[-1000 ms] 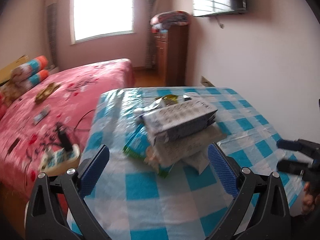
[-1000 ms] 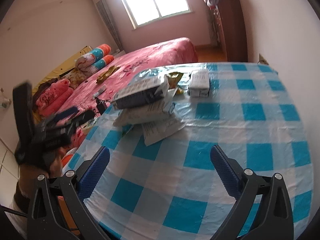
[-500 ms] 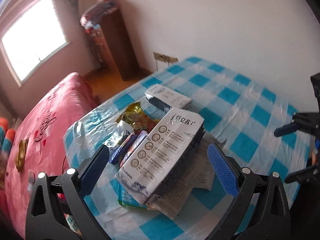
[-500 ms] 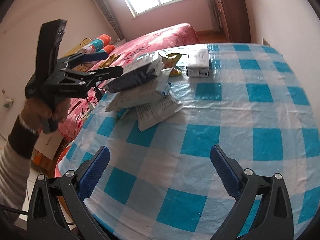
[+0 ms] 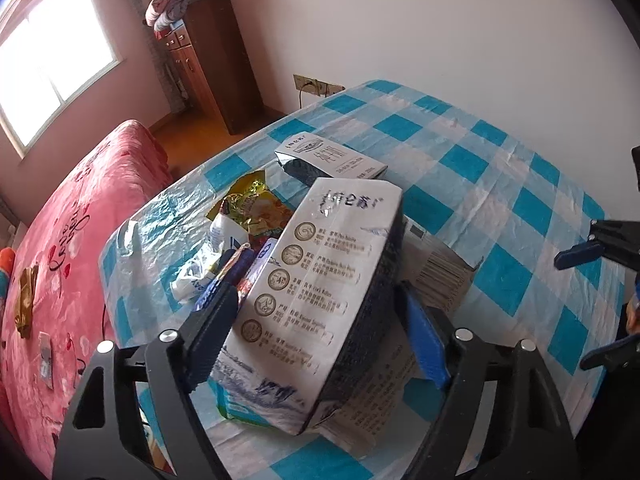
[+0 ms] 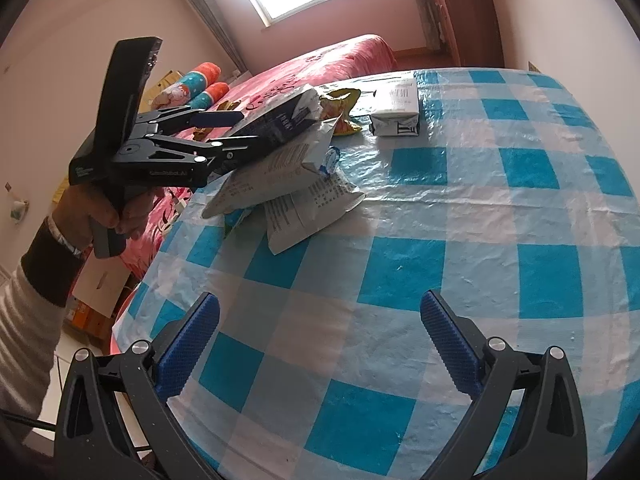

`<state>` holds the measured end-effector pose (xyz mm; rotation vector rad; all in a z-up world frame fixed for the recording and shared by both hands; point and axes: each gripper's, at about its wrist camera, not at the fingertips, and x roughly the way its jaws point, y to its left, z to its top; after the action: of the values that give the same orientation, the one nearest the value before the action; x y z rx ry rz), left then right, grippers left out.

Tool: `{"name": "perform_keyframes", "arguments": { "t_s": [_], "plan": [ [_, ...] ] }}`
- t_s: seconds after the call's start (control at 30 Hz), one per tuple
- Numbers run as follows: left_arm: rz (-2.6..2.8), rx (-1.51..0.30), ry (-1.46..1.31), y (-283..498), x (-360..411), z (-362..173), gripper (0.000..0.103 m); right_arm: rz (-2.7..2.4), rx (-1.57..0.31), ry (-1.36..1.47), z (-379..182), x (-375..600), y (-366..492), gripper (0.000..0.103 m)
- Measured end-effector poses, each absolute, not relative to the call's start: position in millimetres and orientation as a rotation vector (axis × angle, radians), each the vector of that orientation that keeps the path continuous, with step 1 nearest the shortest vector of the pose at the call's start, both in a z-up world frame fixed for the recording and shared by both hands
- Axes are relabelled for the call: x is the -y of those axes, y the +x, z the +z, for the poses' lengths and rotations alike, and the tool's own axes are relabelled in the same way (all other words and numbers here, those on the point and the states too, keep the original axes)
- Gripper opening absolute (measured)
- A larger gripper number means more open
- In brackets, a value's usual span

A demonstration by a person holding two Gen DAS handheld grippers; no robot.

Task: Collect trash
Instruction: 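Reach the left tool to the white milk carton on the pile, then close the left tool on the white milk carton and lift it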

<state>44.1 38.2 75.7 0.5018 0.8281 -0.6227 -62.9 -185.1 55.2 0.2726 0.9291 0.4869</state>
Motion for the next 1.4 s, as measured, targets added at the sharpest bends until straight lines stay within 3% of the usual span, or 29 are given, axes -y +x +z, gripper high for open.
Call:
{"name": "perform_keyframes", "arguments": {
  "t_s": [0.13, 0.6, 1.2, 1.23, 1.27, 1.4],
  "plan": [
    [-0.628, -0.819, 0.470, 33.8, -32.1, 76.8, 0.070, 0.491, -0.922, 0.309, 51.0, 186.7, -57.8, 0.099],
    [-0.652, -0.854, 0.201, -16.5, -18.6, 64.0, 0.070, 0.451, -0.946, 0.476, 22.8, 216.8, -51.7, 0.098],
    [-0.397, -0.785, -0.024, -77.9, -84.5, 65.5, 0.069, 0.477, -0.889, 0.283, 33.9, 181.9, -65.2, 0.099],
    [-0.386, -0.783, -0.032, -81.3, -88.8, 64.6, 0.051, 0.485, -0.893, 0.280, 34.1, 179.7, -65.4, 0.099],
    [-0.382, -0.789, -0.044, -82.9, -92.8, 63.7, 0.044, 0.498, -0.898, 0.281, 34.0, 177.3, -65.6, 0.099],
    [-0.361, -0.823, -0.091, -86.1, -109.0, 54.4, 0.043, 0.599, -0.939, 0.274, 34.5, 156.2, -82.0, 0.099]
  ]
}}
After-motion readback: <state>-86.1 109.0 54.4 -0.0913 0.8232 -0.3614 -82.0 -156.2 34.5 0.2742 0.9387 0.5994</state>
